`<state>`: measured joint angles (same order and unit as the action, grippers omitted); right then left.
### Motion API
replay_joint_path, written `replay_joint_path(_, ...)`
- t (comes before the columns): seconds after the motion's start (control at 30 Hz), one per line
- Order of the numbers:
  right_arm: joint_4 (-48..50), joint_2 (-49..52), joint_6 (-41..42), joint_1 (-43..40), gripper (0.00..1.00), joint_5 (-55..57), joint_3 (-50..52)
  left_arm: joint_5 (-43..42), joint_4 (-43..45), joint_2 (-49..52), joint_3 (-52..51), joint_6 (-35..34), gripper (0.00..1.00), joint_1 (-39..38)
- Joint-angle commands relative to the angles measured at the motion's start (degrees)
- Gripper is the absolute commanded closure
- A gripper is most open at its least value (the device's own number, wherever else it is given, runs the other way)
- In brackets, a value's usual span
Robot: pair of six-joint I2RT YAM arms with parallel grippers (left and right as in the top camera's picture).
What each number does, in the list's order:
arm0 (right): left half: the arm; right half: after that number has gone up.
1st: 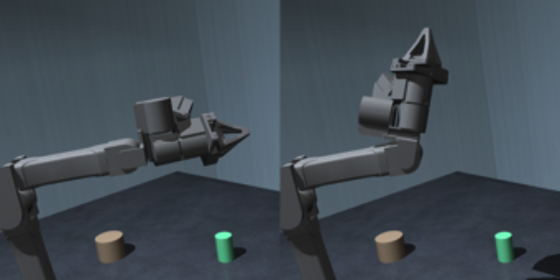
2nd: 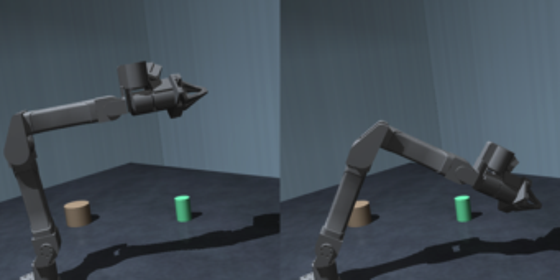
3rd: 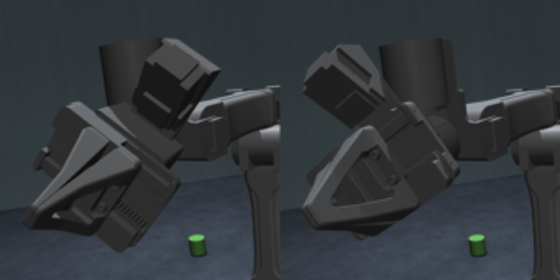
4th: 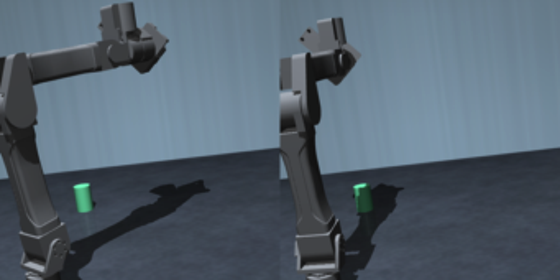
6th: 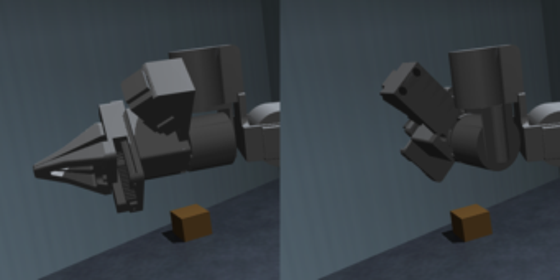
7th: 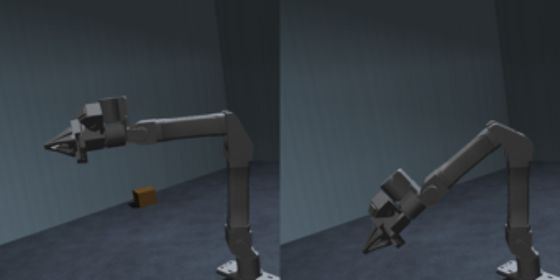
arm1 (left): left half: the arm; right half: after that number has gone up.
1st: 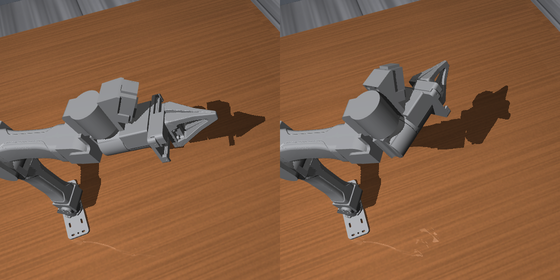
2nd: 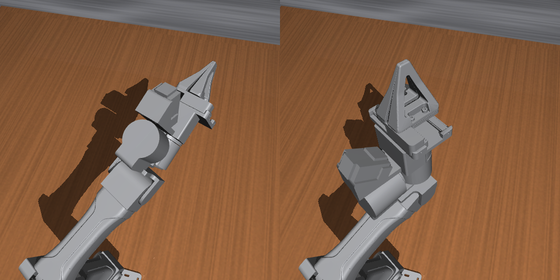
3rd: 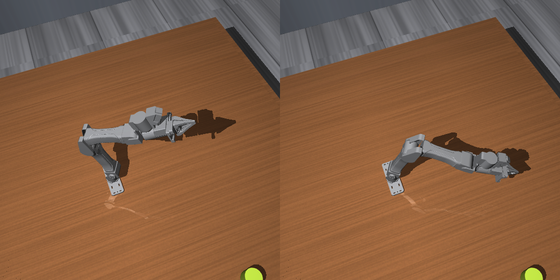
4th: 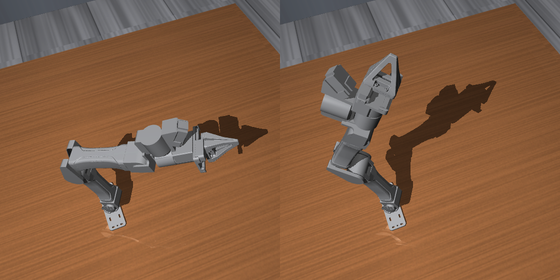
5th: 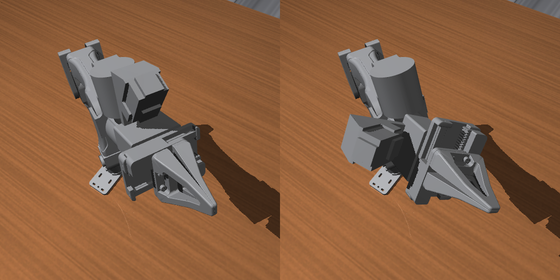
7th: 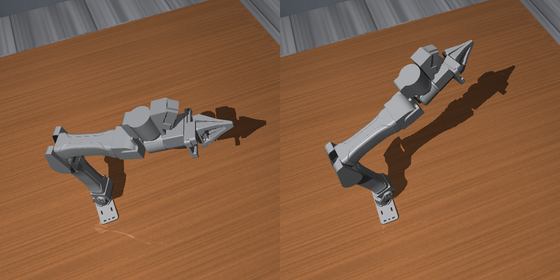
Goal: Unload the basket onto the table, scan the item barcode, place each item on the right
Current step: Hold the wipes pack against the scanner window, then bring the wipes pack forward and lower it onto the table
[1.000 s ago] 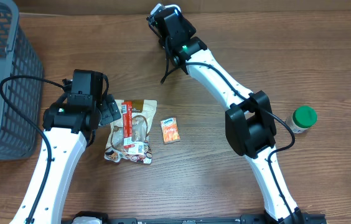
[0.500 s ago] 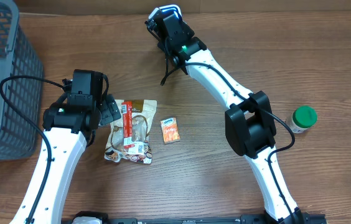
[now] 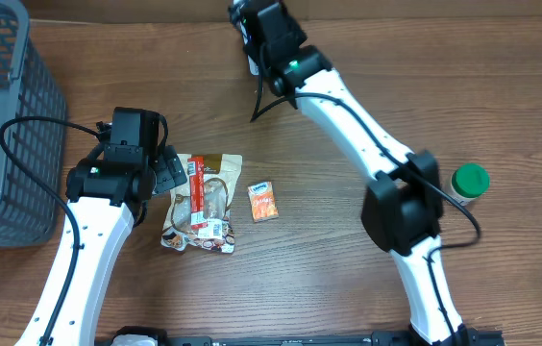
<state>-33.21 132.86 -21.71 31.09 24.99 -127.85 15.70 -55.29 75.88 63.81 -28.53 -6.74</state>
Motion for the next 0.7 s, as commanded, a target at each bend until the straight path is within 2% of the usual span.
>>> replay_joint_path(0.0,-4.5,-8.0,11.0,-1.7,0.96,-3.4,-0.9,0.8,0.0,-0.2,0.9,0.2,0.00,0.0)
replay_joint_path(0.17,-18.8,-11.2,19.4,-4.8,0.94,-14.7,-0.9,0.8,0.1,-0.2,0.9,0.2,0.00,0.0)
replay_joint_path(0.37,-36.8,-11.5,20.5,-10.0,0.94,-27.7,-0.8,0.8,0.1,-0.2,0.9,0.2,0.00,0.0)
replay_joint_path(0.67,-63.8,-11.3,20.5,-18.1,0.96,-28.5,-0.7,0.8,0.0,-0.2,0.9,0.2,0.00,0.0)
